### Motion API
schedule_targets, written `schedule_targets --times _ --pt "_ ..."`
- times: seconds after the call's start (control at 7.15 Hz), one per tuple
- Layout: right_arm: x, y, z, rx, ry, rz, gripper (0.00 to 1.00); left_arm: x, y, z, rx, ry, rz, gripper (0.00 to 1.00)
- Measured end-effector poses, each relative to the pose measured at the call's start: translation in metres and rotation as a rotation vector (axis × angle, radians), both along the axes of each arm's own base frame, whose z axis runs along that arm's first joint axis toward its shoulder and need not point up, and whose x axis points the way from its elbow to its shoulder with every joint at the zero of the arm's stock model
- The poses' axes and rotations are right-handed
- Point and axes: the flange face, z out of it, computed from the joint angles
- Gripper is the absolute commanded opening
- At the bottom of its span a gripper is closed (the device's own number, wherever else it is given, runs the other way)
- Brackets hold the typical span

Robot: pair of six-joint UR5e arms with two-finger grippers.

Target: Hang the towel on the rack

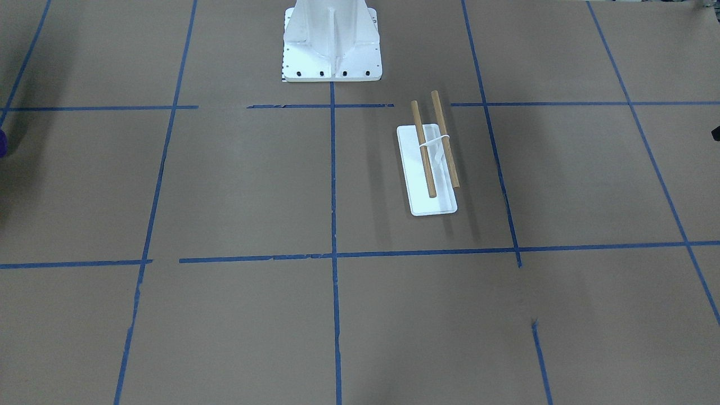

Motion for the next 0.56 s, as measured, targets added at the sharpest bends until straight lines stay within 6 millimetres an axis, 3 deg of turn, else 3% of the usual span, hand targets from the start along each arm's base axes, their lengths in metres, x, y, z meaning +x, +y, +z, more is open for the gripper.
schedule_targets --times 0.28,0.56 --pt "-0.034 -0.032 -0.104 -0.090 -0.134 0.087 0.00 0.022 -0.014 -0.034 -0.075 0.067 -0.062 1.00" --pt "-0.095 -0.071 -0.217 -0.188 -0.247 0.138 0.00 0.066 -0.038 -0.086 -0.135 0.114 -0.083 1.00"
